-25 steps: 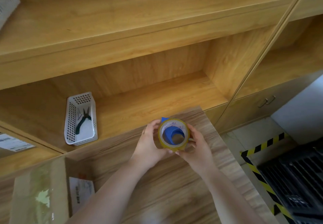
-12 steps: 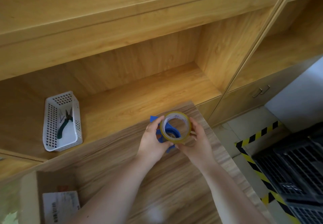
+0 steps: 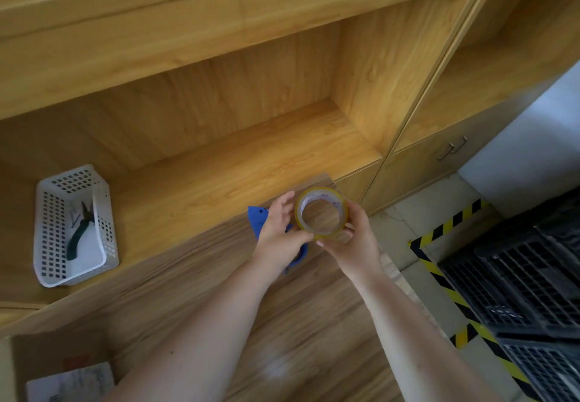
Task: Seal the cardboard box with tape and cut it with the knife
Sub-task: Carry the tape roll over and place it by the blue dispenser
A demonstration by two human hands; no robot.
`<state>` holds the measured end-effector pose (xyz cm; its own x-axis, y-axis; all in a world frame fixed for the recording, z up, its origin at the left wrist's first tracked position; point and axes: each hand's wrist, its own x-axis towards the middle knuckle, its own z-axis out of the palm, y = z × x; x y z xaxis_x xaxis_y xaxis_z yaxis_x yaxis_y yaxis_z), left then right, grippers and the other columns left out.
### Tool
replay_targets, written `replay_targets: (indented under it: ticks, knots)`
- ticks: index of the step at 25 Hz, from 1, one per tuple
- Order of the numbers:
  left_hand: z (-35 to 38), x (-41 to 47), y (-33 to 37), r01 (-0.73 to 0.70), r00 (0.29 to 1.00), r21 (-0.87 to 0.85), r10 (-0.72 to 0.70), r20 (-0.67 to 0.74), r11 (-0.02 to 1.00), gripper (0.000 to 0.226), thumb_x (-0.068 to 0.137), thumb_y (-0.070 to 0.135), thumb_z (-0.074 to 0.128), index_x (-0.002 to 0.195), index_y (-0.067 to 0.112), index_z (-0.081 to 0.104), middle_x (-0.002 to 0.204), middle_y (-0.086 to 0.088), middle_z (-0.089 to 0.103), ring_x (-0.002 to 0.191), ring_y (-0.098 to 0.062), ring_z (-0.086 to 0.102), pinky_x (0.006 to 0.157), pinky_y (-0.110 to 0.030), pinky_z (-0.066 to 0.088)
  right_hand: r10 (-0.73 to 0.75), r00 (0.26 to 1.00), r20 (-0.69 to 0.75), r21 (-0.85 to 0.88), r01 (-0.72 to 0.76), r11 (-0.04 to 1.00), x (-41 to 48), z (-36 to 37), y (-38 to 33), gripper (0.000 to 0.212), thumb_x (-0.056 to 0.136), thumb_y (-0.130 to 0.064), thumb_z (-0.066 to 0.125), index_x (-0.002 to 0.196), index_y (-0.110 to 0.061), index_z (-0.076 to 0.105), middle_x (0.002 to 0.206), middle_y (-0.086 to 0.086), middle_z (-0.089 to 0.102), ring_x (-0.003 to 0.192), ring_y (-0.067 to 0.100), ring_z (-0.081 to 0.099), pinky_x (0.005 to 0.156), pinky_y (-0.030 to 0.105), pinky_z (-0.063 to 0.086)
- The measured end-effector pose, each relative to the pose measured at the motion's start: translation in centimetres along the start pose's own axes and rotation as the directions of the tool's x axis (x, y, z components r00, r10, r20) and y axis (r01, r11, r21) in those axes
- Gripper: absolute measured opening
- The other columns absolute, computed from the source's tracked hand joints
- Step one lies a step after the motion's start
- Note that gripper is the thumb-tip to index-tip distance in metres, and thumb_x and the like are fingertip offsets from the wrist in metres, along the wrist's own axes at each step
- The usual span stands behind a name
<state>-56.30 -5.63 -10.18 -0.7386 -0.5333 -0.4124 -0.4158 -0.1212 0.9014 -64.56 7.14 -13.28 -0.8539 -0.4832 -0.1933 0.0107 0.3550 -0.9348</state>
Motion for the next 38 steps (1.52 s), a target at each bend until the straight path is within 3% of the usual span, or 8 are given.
replay_targets:
  ticks: [5,10,14,19,23,30,34,38]
  knots:
    - [0.4,2.4,0.3,0.012,0.999,0.070,-0.014,0.029,0.997,0.070,0.080,-0.008,0.057,0.139,0.028,0.045,0.135,0.003,0.053,0.121,-0.013,0.051,0.087,-0.025,0.050,0.112,0.994,-0.014,0.023,-0.111,0.994,1.5,-0.2,1.6,0.084,0.068,0.001,0.083,0.138,-0.022,0.042,0.114,-0.017,0.058,0.103,-0.005,0.058,0.079,0.015,0.053]
    - [0.7,5.0,0.3,0.160,0.984,-0.071,-0.154,0.088,0.985,0.039,0.097,0.033,0.055,0.134,0.024,0.048,0.145,-0.008,0.048,0.132,-0.024,0.047,0.110,-0.043,0.040,0.146,0.989,-0.039,-0.010,-0.146,0.989,2.5,0.1,3.4,0.084,0.067,0.000,0.084,0.137,-0.022,0.043,0.118,-0.007,0.063,0.110,0.010,0.062,0.091,0.031,0.055]
    - [0.8,6.2,-0.3,0.284,0.954,-0.253,-0.248,0.167,0.925,0.060,0.097,0.048,0.046,0.149,0.020,0.034,0.157,-0.016,0.030,0.145,-0.028,0.030,0.116,-0.044,0.031,0.151,0.987,-0.048,-0.057,-0.154,0.986,2.6,0.6,4.4,0.085,0.067,-0.004,0.084,0.138,-0.023,0.041,0.122,-0.003,0.062,0.114,0.012,0.061,0.095,0.035,0.054]
    - [1.4,6.5,-0.4,0.295,0.946,-0.105,-0.275,0.173,0.950,0.062,0.096,0.057,0.041,0.149,0.026,0.034,0.159,-0.004,0.028,0.143,-0.023,0.032,0.113,-0.036,0.034,0.175,0.983,-0.057,-0.068,-0.179,0.981,2.5,1.0,4.6,0.080,0.070,-0.009,0.083,0.136,-0.026,0.042,0.114,-0.013,0.059,0.116,0.012,0.059,0.097,0.041,0.053]
    - [1.2,5.2,0.3,0.220,0.966,-0.035,-0.213,0.145,0.975,0.043,0.099,0.049,0.043,0.137,0.032,0.046,0.148,0.005,0.042,0.124,-0.018,0.045,0.107,-0.035,0.039,0.179,0.983,-0.038,-0.076,-0.182,0.980,2.0,0.9,4.5,0.082,0.068,-0.014,0.082,0.136,-0.030,0.039,0.124,-0.008,0.060,0.120,0.013,0.058,0.100,0.043,0.051]
    - [-0.6,2.4,1.1,0.156,0.986,-0.048,-0.153,0.063,0.987,0.035,0.100,0.043,0.043,0.130,0.030,0.057,0.141,0.004,0.052,0.131,-0.016,0.045,0.105,-0.039,0.045,0.153,0.987,-0.050,-0.062,-0.156,0.986,0.0,1.1,3.5,0.070,0.069,-0.010,0.074,0.119,-0.050,0.047,0.114,-0.006,0.066,0.108,0.012,0.063,0.090,0.039,0.056]
    - [-2.2,-0.2,1.3,0.142,0.990,-0.092,-0.142,0.013,0.986,0.028,0.100,0.037,0.045,0.121,0.032,0.063,0.124,0.003,0.064,0.122,-0.015,0.054,0.103,-0.043,0.047,0.170,0.985,-0.015,-0.070,-0.171,0.983,-2.0,0.9,2.0,0.061,0.081,-0.008,0.072,0.132,-0.028,0.044,0.108,-0.010,0.061,0.094,0.005,0.062,0.063,0.009,0.049]
    - [-4.2,-4.3,0.5,0.167,0.985,-0.062,-0.168,-0.025,0.984,0.036,0.091,0.005,0.052,0.114,0.030,0.064,0.112,0.003,0.070,0.111,-0.015,0.061,0.101,-0.040,0.048,0.112,0.994,0.010,-0.107,-0.111,0.988,-4.9,1.1,0.7,0.052,0.083,-0.015,0.072,0.130,-0.021,0.050,0.112,-0.005,0.063,0.092,0.010,0.065,0.057,0.010,0.047]
